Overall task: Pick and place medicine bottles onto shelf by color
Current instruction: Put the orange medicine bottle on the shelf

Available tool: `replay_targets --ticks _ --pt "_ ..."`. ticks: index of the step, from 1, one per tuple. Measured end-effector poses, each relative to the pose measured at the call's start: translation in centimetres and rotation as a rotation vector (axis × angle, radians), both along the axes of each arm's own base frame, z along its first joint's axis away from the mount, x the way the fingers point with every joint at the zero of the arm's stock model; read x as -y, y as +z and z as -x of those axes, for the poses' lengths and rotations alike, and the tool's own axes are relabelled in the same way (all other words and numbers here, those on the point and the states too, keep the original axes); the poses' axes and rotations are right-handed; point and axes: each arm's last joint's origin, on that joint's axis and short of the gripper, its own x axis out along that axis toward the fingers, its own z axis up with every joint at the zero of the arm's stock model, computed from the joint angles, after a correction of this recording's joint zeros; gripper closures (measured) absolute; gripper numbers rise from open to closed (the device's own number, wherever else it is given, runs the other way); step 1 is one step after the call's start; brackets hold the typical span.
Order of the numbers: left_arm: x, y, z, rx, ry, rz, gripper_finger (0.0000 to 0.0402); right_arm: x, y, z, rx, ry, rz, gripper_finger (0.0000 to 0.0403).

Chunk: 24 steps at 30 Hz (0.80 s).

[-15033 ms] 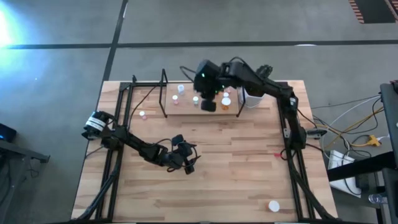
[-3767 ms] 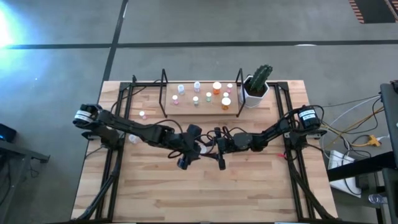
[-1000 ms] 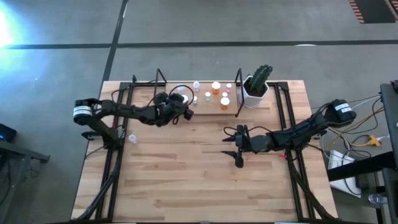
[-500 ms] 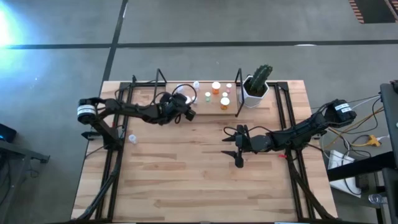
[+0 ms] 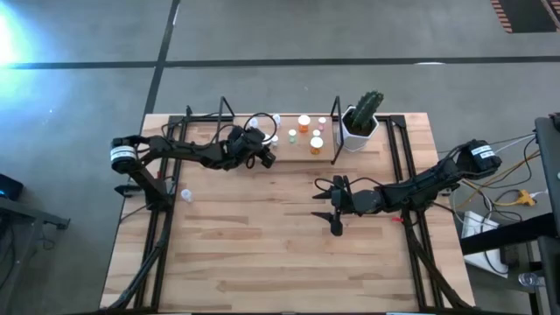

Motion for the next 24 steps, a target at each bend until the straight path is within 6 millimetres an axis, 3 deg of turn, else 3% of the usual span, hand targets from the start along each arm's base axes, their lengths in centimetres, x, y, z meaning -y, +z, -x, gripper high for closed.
replay_targets --ticks 7,18,24 --pt "-0.04 -0.01 0.00 -0.016 -0.012 -0.011 0.0199 0.00 0.00 0.00 0.000 -0.001 -0.003 0.0158" --pt "-0.38 -0.30 0.23 -0.051 -0.032 0.002 0.0124 0.00 0.00 0.00 0.000 -0.001 -0.003 0.0158" --pt "-0.41 0.30 0.38 -0.051 -0.045 -0.023 0.0107 0.00 0.00 0.00 0.000 -0.001 -0.003 0.0158"
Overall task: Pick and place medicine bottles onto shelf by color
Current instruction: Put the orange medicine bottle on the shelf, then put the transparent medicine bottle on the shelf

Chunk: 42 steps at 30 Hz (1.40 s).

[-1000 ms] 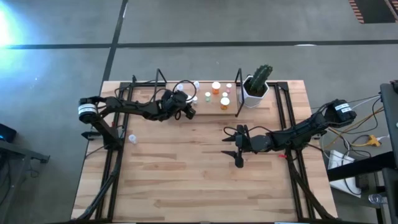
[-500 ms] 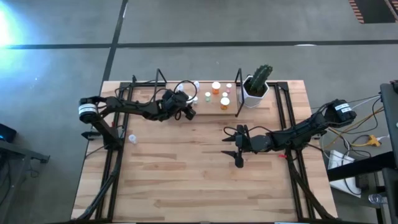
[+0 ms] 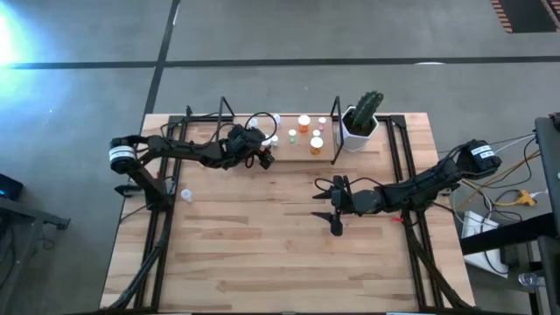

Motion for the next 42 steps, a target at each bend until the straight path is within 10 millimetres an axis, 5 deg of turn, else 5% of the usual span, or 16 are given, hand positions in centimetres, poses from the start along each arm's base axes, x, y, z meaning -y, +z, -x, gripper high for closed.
replay_targets --ticks 20,32,36,42 --pt "-0.3 3.7 0.0 -0.003 -0.004 -0.077 0.0107 0.0 0.0 0.0 0.000 0.000 0.000 0.0158" --pt "-0.8 9.8 -1.4 -0.101 -0.009 -0.156 0.0107 0.0 0.0 0.0 0.000 0.000 0.000 0.0158" --pt "0.0 12.5 -1.8 -0.174 -0.151 -0.141 0.0107 0.0 0.0 0.0 0.000 0.000 0.000 0.0158" --pt "3.8 14.7 -2.2 -0.257 -0.650 -0.005 0.0107 0.0 0.0 0.0 0.000 0.000 -0.001 0.0158"
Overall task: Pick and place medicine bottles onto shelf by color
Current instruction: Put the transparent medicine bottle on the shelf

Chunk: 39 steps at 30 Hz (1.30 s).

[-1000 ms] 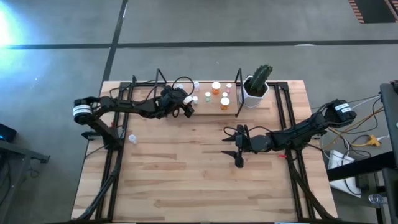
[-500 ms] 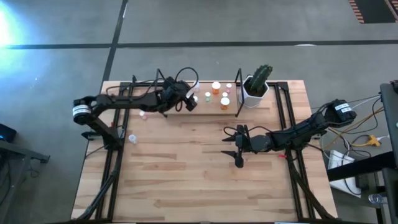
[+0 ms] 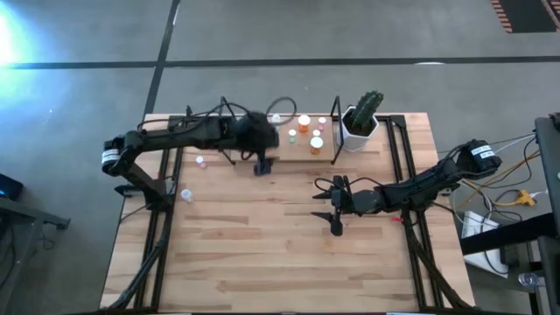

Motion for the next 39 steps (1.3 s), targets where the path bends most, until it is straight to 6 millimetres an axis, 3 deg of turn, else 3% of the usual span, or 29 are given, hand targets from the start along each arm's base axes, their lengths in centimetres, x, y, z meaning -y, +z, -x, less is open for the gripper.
replay_targets --ticks 4,9,15,19,24,27,34,39 --pt "3.3 -0.2 0.2 -0.095 -0.068 0.072 0.0107 0.0 0.0 0.0 0.000 0.000 0.000 0.0158" --pt "7.5 -1.4 1.9 -0.323 -0.080 0.173 0.0107 0.0 0.0 0.0 0.000 0.000 0.000 0.0158" --pt "11.3 -2.4 4.8 -0.583 0.098 0.295 0.0107 0.0 0.0 0.0 0.000 0.000 0.000 0.0158" --pt "12.7 -2.6 6.8 -0.729 0.237 0.309 0.0114 0.0 0.0 0.0 0.000 0.000 0.000 0.0158" --pt "12.6 -2.9 9.4 -0.765 0.352 0.332 0.0137 0.0 0.0 0.0 0.000 0.000 0.000 0.0158" --pt "11.5 -3.4 11.5 -0.745 0.416 0.338 0.0155 0.0 0.0 0.0 0.000 0.000 0.000 0.0158" --pt "8.3 -6.4 16.2 -0.627 0.680 0.414 0.0182 0.0 0.0 0.0 0.000 0.001 0.000 0.0158" --pt "7.9 -8.5 18.4 -0.650 0.741 0.484 0.0184 0.0 0.0 0.0 0.002 0.000 0.000 0.0158"
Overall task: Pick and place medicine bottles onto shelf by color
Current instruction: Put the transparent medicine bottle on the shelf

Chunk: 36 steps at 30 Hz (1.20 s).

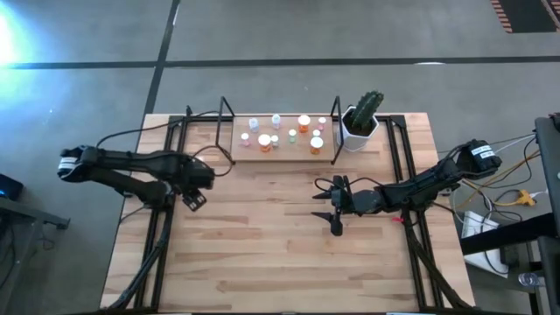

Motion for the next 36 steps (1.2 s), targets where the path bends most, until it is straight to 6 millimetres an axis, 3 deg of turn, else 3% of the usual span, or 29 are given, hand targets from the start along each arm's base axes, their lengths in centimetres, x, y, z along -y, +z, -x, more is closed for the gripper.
replay_targets --ticks 6,13,27,36 --pt "-0.1 -1.4 0.9 -0.010 0.078 -0.014 0.0179 0.0 0.0 0.0 0.005 0.000 -0.001 0.0158" --pt "-0.1 -2.1 0.1 -0.074 0.106 -0.042 0.0158 0.0 0.1 0.0 0.010 0.001 -0.003 0.0158" --pt "-0.2 -5.6 -2.9 -0.325 -0.182 -0.008 0.0157 -0.1 0.1 0.0 0.011 0.009 -0.005 0.0158" --pt "-0.1 -7.6 -3.5 -0.316 -0.299 0.071 0.0157 -0.1 0.1 0.0 0.011 0.010 -0.005 0.0158"
